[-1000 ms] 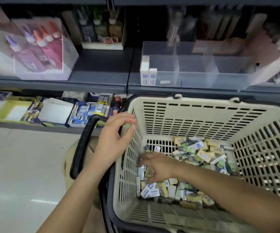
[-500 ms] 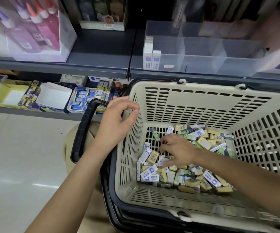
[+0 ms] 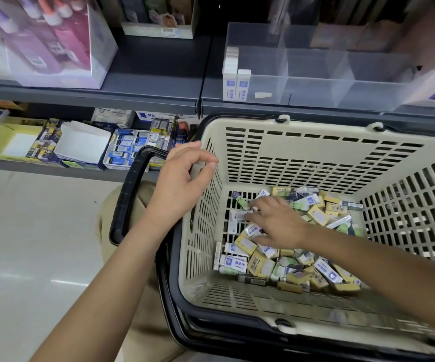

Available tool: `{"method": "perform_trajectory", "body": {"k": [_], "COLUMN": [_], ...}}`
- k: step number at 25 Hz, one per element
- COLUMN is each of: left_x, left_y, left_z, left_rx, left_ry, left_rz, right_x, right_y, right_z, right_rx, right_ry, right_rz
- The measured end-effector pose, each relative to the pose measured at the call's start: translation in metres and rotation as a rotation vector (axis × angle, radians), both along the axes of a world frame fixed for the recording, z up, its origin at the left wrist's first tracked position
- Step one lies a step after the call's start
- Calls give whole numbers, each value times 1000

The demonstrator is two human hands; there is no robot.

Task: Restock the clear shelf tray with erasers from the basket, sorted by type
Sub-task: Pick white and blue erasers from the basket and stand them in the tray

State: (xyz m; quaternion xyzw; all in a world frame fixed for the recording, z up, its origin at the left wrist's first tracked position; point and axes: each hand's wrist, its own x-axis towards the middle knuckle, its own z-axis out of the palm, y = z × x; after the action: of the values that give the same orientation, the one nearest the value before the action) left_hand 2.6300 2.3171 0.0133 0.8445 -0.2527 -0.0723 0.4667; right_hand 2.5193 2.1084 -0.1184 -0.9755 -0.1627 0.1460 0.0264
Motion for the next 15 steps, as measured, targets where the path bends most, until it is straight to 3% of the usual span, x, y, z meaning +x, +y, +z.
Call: {"method": "perform_trajectory", "body": {"k": [2,4,12,15], "left_x": [1,0,1,1], "left_y": [0,1,3,3], "left_z": [0,-1,-5,-5], "left_rx": [2,5,14,2], "left_ry": [-8,-8,-11,-8], "left_rz": [-1,-4,-30,-25], "right_x": [-4,-6,-3,-17], "right_y": [35,59,21,14], "right_z": [-4,-11,-11,-10], "right_rx": [141,144,75,-54], "right_ry": [80,233,368,346], "right_rz": [191,317,80,73]}}
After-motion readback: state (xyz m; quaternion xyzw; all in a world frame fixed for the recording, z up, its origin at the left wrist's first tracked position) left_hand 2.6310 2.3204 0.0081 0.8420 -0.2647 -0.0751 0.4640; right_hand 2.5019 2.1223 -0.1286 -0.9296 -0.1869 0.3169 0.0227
